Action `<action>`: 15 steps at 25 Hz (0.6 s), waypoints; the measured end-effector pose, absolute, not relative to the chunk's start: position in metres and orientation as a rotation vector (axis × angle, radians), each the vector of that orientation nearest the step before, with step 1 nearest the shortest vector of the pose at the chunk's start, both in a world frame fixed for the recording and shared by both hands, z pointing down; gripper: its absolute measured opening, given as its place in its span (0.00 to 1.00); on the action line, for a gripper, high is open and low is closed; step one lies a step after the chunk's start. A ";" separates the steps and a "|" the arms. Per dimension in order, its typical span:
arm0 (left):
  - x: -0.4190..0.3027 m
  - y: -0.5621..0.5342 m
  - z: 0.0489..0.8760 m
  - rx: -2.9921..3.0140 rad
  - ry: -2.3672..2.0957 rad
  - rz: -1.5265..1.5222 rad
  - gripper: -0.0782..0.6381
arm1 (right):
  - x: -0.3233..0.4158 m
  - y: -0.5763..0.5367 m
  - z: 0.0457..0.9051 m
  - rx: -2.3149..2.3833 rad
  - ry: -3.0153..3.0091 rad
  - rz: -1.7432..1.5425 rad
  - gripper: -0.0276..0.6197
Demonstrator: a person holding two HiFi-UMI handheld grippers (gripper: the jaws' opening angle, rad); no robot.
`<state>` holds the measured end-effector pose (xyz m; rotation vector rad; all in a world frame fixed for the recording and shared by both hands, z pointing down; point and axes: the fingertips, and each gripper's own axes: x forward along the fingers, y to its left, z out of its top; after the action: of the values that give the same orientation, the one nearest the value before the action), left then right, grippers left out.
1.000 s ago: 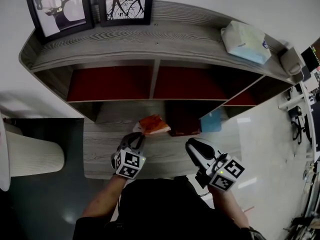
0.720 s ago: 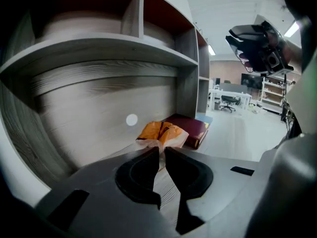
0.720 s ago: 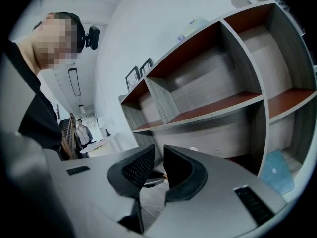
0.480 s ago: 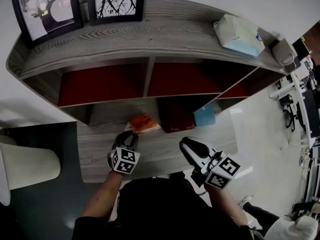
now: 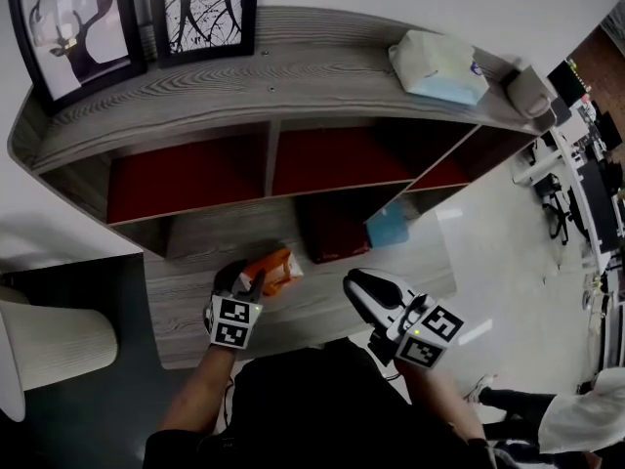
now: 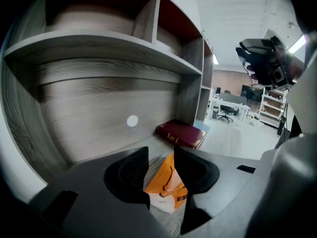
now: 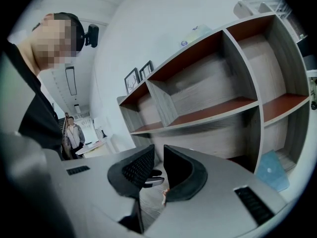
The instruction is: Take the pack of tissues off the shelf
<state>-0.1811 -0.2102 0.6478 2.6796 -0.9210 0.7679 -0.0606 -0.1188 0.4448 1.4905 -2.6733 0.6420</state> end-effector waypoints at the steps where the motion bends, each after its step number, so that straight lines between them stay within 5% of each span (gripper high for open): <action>1: -0.179 -0.209 0.641 2.684 -0.915 0.743 0.33 | -0.059 -0.118 0.444 1.495 -2.674 0.637 0.07; 15: -0.128 -0.185 0.502 2.764 -0.840 0.414 0.33 | -0.020 -0.128 0.395 1.499 -2.782 0.464 0.07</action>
<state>-0.1280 -0.1853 0.5020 2.7644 -0.8403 0.4135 -0.0199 -0.1283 0.3953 1.4993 -2.7820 0.4636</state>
